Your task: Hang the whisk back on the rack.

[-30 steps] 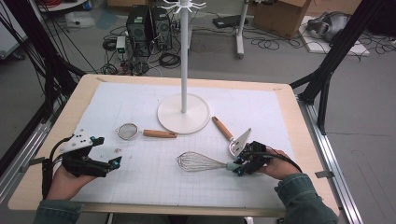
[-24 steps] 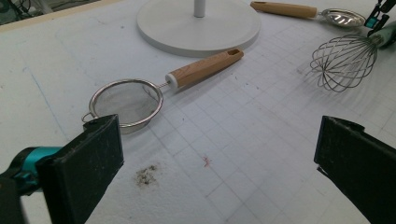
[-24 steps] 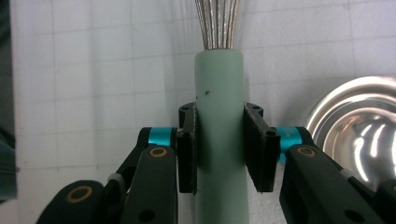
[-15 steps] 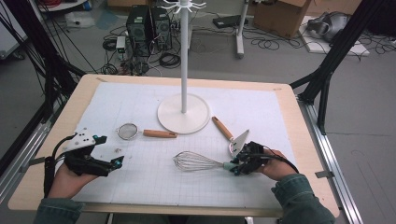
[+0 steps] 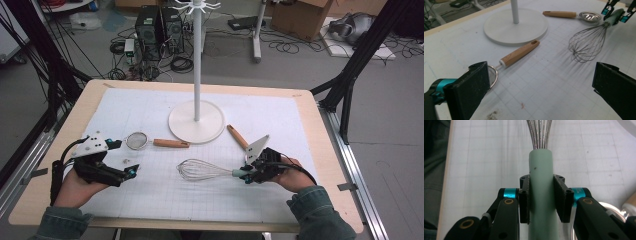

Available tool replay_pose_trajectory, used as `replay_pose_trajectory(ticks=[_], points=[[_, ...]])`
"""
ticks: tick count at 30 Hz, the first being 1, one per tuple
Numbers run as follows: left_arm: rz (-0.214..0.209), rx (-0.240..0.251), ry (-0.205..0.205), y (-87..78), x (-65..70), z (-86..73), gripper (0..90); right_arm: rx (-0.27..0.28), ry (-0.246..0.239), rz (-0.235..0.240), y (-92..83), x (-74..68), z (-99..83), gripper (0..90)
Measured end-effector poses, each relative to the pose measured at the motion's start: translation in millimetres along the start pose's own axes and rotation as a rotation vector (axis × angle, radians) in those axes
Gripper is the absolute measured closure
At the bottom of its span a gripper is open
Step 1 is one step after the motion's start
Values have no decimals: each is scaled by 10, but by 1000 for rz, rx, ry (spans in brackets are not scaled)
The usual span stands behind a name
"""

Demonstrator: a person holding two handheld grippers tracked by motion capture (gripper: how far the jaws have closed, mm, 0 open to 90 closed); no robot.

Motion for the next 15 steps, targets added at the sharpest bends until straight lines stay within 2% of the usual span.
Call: replay_pose_trajectory(ticks=[5,6,11,15], points=[[-41,3,28,47,97,112,17,1,-24,-2,19,-12,114,691],[-61,6,41,75,147,165,17,15,-34,6,32,-10,176,691],[-106,-2,66,136,247,266,18,29,-42,11,50,-24,314,691],[-154,-20,106,212,366,352,29,54,-59,12,76,-29,494,690]])
Point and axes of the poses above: each handheld gripper's, and its own axes: y roughly forward along the jaws, z roughly out of its top, x roughly to its right, the point moved 6 cm from there along y, roughly forward along the jaws, and after that the axes turned 2 degrees about -y, right-handed, at the moved point
